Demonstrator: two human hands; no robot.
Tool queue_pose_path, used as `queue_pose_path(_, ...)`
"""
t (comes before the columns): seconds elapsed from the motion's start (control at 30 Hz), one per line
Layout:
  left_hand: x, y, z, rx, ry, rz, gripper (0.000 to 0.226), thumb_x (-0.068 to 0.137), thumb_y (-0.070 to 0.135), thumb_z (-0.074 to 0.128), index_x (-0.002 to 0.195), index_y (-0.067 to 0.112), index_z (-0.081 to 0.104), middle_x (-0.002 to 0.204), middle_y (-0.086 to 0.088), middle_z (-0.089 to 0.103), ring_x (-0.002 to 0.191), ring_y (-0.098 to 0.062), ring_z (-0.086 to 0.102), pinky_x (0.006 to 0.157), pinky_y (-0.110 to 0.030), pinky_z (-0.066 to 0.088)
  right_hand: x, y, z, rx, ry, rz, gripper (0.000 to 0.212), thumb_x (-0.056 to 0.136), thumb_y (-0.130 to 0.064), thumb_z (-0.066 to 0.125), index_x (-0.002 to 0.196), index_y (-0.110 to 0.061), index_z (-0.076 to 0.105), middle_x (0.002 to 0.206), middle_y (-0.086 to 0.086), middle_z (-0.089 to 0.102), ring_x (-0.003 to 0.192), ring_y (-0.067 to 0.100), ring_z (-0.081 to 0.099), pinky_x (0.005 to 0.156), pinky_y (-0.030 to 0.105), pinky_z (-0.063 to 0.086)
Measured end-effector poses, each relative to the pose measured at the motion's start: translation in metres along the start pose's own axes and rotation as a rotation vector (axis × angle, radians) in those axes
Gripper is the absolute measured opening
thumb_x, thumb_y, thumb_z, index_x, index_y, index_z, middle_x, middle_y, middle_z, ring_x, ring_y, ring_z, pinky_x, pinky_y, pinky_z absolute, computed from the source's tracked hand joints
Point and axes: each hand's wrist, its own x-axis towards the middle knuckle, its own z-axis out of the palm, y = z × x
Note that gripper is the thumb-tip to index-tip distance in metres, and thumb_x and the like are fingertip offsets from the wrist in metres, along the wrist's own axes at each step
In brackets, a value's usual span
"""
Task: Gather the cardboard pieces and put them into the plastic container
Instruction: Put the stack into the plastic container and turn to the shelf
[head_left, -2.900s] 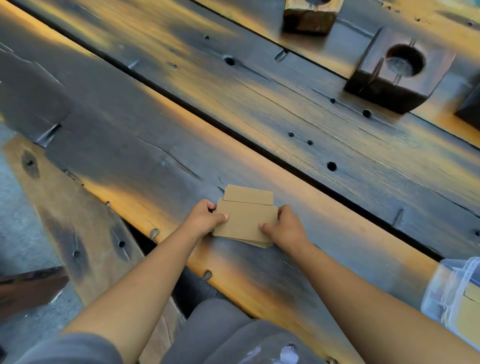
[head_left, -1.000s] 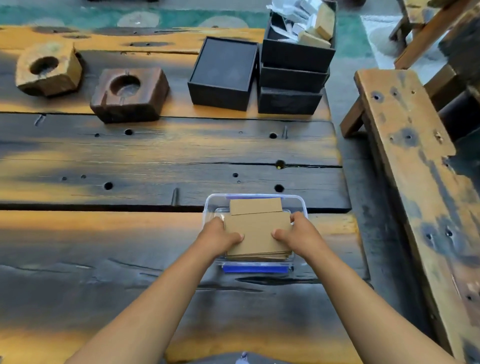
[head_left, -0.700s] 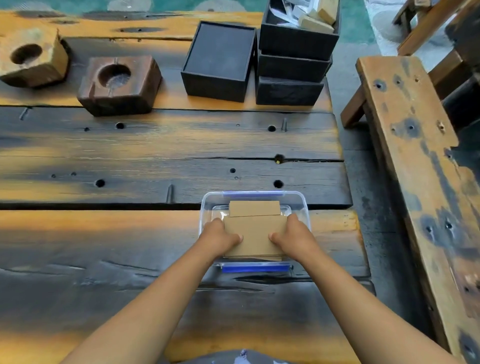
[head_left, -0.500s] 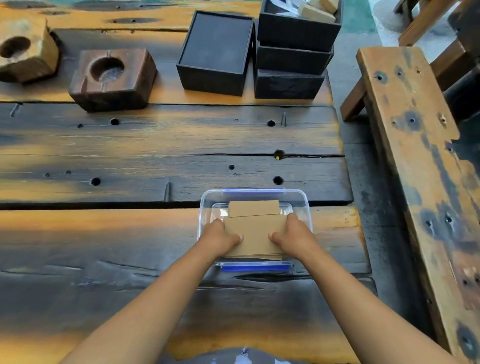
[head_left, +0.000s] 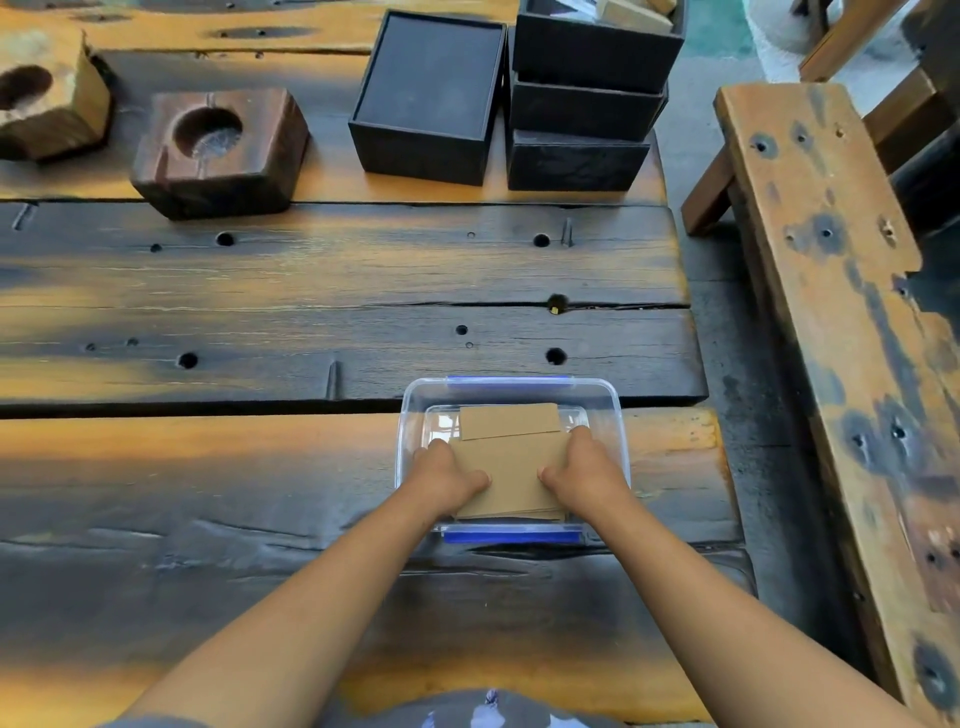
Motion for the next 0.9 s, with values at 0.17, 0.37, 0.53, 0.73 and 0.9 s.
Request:
queue_pose_path(0.17,-0.019,0.006,-0.007,0.081,0.003,0.016,0.049,0.085,0.027,0.066,0.125,0.005,0.048,0.127,-0.016,0.055,0.1,-0.029,0.061,0.077,-0.037,0.057,-0.018,-0.003,-0.003,0.021,0.023,0.026,0.064,0.082,-0.029,0.067,0.135,-0.01,0.036,0.132,0.014,0.045,0.115,0.032,0.054,0.087,0.037,0.046)
queue_pose_path(0.37,-0.054,0.006,-0.031,0.049,0.041,0.178,0.037,0.087,0.03,0.063,0.118,0.014,0.051,0.108,-0.009,0.063,0.084,-0.024,0.058,0.073,-0.03,0.047,-0.056,0.003,-0.009,0.134,0.131,-0.055,0.067,0.079,-0.032,0.068,0.135,-0.014,0.038,0.13,0.013,0.044,0.112,0.032,0.054,0.083,0.034,0.044)
queue_pose_path(0.53,-0.083,0.004,-0.035,0.106,-0.019,0.336,0.048,0.085,0.03,0.067,0.129,0.017,0.053,0.111,-0.006,0.068,0.094,-0.023,0.065,0.079,-0.03,0.049,-0.097,0.011,-0.012,0.278,0.21,-0.056,0.057,0.083,-0.032,0.067,0.133,-0.014,0.048,0.129,0.012,0.053,0.112,0.028,0.057,0.083,0.03,0.042)
queue_pose_path(0.73,-0.112,0.001,-0.008,0.44,-0.146,0.629,0.045,0.084,0.024,0.068,0.127,0.017,0.055,0.12,-0.008,0.064,0.106,-0.028,0.063,0.083,-0.031,0.05,-0.176,0.037,0.007,0.353,0.364,0.128,0.051,0.085,-0.035,0.068,0.129,-0.011,0.057,0.13,0.012,0.06,0.119,0.028,0.058,0.09,0.032,0.045)
queue_pose_path(0.9,-0.15,-0.008,0.045,0.707,-0.313,0.882,0.04,0.086,0.011,0.061,0.125,0.011,0.056,0.117,-0.012,0.066,0.108,-0.028,0.062,0.079,-0.027,0.046,-0.253,0.087,0.049,0.38,0.445,0.337,0.053,0.087,-0.034,0.065,0.133,-0.011,0.053,0.132,0.014,0.057,0.12,0.029,0.056,0.091,0.033,0.044)
